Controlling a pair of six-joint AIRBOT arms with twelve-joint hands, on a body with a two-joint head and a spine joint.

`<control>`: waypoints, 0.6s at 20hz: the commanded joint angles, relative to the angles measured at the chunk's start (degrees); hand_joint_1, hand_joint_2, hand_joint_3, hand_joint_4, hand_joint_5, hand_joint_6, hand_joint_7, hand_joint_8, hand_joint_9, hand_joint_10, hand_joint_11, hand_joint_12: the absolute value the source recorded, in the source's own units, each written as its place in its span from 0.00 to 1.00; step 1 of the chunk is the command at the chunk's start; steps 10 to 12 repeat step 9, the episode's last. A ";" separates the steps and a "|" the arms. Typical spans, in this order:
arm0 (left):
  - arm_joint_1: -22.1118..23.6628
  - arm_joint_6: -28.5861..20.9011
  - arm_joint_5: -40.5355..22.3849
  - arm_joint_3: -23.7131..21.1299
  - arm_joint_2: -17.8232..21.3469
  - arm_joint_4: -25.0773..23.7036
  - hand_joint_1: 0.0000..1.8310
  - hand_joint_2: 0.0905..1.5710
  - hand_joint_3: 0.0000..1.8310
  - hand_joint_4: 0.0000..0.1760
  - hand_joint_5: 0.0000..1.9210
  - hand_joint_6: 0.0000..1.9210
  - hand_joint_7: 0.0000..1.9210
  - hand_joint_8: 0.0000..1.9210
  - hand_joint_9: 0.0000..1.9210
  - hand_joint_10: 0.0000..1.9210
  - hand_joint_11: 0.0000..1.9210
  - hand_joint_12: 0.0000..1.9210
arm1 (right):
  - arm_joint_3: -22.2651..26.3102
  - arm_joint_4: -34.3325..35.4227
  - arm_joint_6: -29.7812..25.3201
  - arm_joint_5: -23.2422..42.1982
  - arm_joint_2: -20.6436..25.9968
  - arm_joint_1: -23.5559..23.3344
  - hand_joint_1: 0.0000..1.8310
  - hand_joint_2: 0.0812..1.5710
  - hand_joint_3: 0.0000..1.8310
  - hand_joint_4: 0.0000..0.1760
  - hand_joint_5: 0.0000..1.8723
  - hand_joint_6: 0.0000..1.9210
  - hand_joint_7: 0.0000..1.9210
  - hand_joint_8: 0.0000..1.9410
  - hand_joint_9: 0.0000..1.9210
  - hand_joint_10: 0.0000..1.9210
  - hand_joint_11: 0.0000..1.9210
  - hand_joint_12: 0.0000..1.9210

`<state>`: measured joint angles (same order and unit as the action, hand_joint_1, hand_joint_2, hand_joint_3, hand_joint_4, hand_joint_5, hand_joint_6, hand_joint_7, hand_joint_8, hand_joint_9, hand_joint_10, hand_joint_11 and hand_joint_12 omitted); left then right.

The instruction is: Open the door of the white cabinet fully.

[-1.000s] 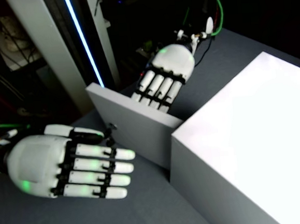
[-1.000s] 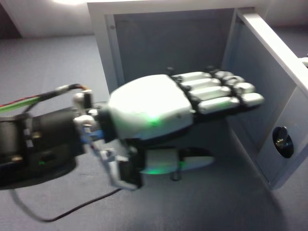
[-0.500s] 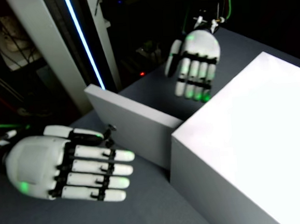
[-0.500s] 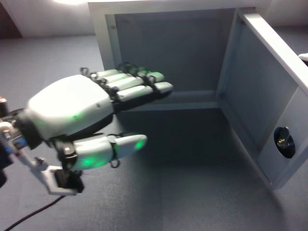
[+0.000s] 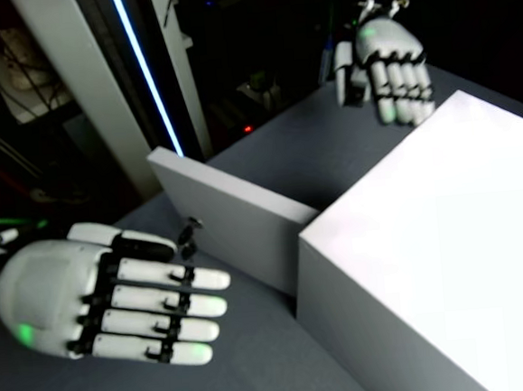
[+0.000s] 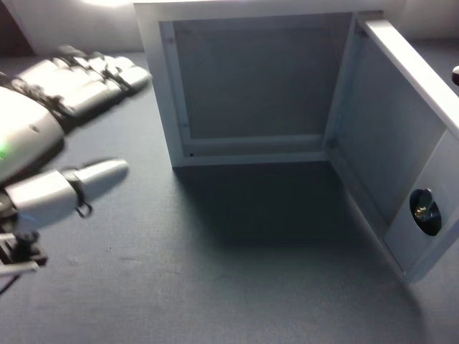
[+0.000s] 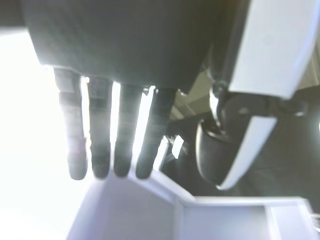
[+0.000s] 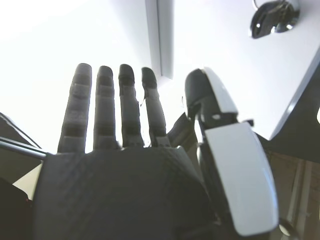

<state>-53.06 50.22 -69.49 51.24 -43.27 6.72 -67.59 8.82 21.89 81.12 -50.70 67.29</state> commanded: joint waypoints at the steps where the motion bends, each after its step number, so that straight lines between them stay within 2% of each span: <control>1: 0.06 0.65 -9.35 -0.13 0.36 0.99 0.18 0.91 0.00 0.00 0.05 0.00 0.04 0.00 0.03 0.00 0.00 0.14 | -0.02 2.19 -0.45 8.18 0.53 -0.31 0.32 0.88 0.00 0.00 0.15 0.00 0.13 0.00 0.12 0.00 0.11 0.01; 2: -0.04 1.37 -10.47 -0.04 0.39 2.46 0.18 0.91 0.00 0.00 0.05 0.00 0.04 0.00 0.03 0.00 0.00 0.14 | 0.08 2.40 -0.45 8.66 0.62 -0.31 0.32 0.88 0.00 0.00 0.15 0.00 0.13 0.00 0.12 0.00 0.11 0.01; 3: -0.06 1.90 -11.39 0.16 0.31 3.87 0.15 0.92 0.00 0.00 0.04 0.00 0.03 0.00 0.02 0.00 0.00 0.07 | 0.16 2.67 -0.45 9.23 0.71 -0.31 0.33 0.89 0.00 0.00 0.15 0.00 0.14 0.00 0.12 0.00 0.10 0.01; 4: -0.07 1.98 -12.17 0.42 0.15 4.86 0.16 0.93 0.00 0.00 0.04 0.00 0.03 0.00 0.02 0.00 0.00 0.04 | 0.21 3.01 -0.45 9.87 0.79 -0.31 0.32 0.89 0.00 0.00 0.15 0.00 0.14 0.00 0.12 0.00 0.10 0.01; 5: -0.20 1.87 -13.09 0.59 0.00 5.72 0.16 0.89 0.00 0.00 0.03 0.00 0.02 0.00 0.02 0.00 0.00 0.04 | 0.24 3.42 -0.45 10.59 0.85 -0.31 0.32 0.88 0.00 0.00 0.16 0.00 0.14 0.00 0.11 0.00 0.09 0.00; 6: -0.75 1.68 -14.48 0.56 -0.03 6.46 0.21 0.90 0.00 0.00 0.04 0.00 0.03 0.01 0.02 0.01 0.02 0.01 | 0.32 3.92 -0.45 11.71 0.87 -0.30 0.36 0.89 0.00 0.00 0.15 0.00 0.13 0.00 0.10 0.00 0.08 0.00; 8: -2.23 0.82 -17.22 0.41 0.05 7.44 0.23 0.89 0.00 0.00 0.05 0.00 0.04 0.01 0.03 0.01 0.02 0.01 | 0.75 4.27 -0.45 13.91 0.95 -0.30 0.38 0.90 0.00 0.00 0.15 0.00 0.13 0.00 0.10 0.00 0.08 0.00; 9: -2.94 0.01 -18.75 0.36 0.10 7.82 0.26 0.90 0.00 0.00 0.03 0.00 0.02 0.00 0.01 0.00 0.01 0.01 | 1.08 4.31 -0.44 15.33 1.07 -0.30 0.36 0.90 0.00 0.00 0.16 0.00 0.15 0.00 0.11 0.00 0.09 0.00; 12: -2.94 0.01 -18.75 0.36 0.10 7.82 0.26 0.90 0.00 0.00 0.03 0.00 0.02 0.00 0.01 0.00 0.01 0.01 | 1.08 4.31 -0.44 15.33 1.07 -0.30 0.36 0.90 0.00 0.00 0.16 0.00 0.15 0.00 0.11 0.00 0.09 0.00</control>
